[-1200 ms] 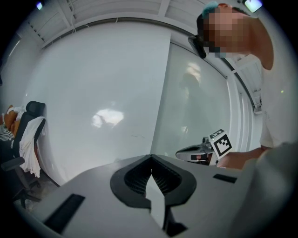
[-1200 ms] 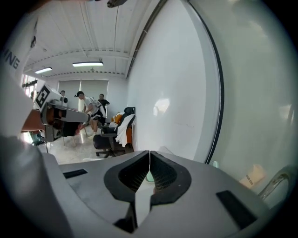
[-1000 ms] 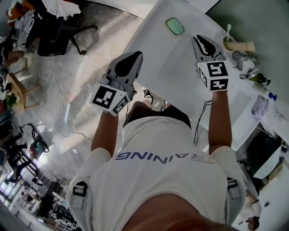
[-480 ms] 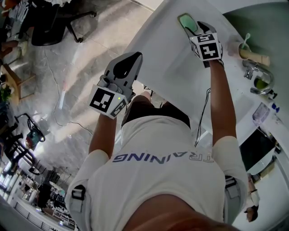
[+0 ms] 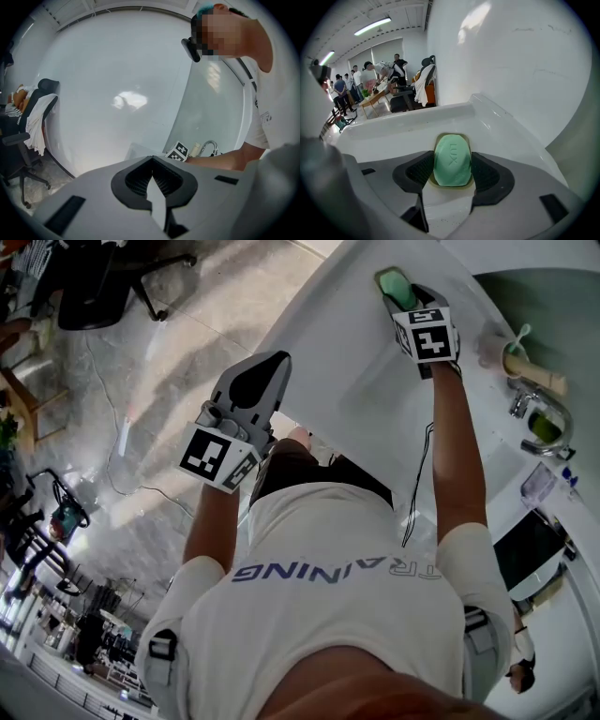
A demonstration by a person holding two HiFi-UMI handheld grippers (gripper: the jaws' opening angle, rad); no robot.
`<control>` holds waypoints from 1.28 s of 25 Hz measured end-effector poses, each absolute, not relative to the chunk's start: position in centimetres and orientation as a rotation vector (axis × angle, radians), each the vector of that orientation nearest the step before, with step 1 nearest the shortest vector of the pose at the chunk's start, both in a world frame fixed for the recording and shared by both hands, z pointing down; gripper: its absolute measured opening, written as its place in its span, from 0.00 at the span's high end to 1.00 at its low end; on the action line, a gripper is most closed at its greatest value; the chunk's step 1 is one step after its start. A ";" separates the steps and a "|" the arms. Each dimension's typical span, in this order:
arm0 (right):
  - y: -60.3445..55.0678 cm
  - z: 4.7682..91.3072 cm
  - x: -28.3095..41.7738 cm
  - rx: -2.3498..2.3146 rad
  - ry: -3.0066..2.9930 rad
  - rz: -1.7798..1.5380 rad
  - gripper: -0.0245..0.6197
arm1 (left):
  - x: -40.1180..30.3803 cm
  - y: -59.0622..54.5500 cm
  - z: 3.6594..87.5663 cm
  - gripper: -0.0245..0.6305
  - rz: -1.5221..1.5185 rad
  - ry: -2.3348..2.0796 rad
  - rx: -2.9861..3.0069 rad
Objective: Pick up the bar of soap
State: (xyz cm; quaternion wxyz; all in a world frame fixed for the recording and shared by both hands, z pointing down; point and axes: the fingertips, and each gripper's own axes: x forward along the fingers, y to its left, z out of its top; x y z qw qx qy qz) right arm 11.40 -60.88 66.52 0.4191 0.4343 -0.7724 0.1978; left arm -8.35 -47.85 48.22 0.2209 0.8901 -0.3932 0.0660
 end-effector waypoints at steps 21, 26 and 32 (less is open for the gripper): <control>-60.7 62.7 12.3 1.276 -2.039 0.541 0.58 | -8.2 -47.0 47.1 0.95 0.185 -1.101 2.475; -58.8 56.3 12.6 1.399 -2.146 0.461 0.58 | -7.3 -47.1 45.1 0.95 0.160 -1.100 2.512; -55.1 47.5 12.9 1.518 -2.313 0.393 0.58 | -6.4 -46.4 42.3 0.95 0.136 -1.112 2.543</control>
